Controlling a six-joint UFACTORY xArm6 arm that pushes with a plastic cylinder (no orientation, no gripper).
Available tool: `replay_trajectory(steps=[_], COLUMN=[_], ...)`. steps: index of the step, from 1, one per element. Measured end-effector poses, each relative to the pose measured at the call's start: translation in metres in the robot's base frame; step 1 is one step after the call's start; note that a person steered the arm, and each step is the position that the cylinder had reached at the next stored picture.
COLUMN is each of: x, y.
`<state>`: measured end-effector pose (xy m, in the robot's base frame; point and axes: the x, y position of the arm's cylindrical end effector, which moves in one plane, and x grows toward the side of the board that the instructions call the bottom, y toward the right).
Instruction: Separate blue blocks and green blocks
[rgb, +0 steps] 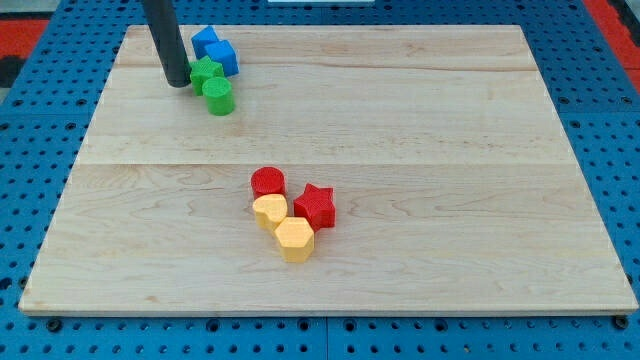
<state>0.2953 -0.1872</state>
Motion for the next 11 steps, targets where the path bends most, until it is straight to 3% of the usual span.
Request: replay_trajectory(steps=[2,3,11], x=[-0.090,-0.103,0.069], y=[-0.008,0.023,0.051])
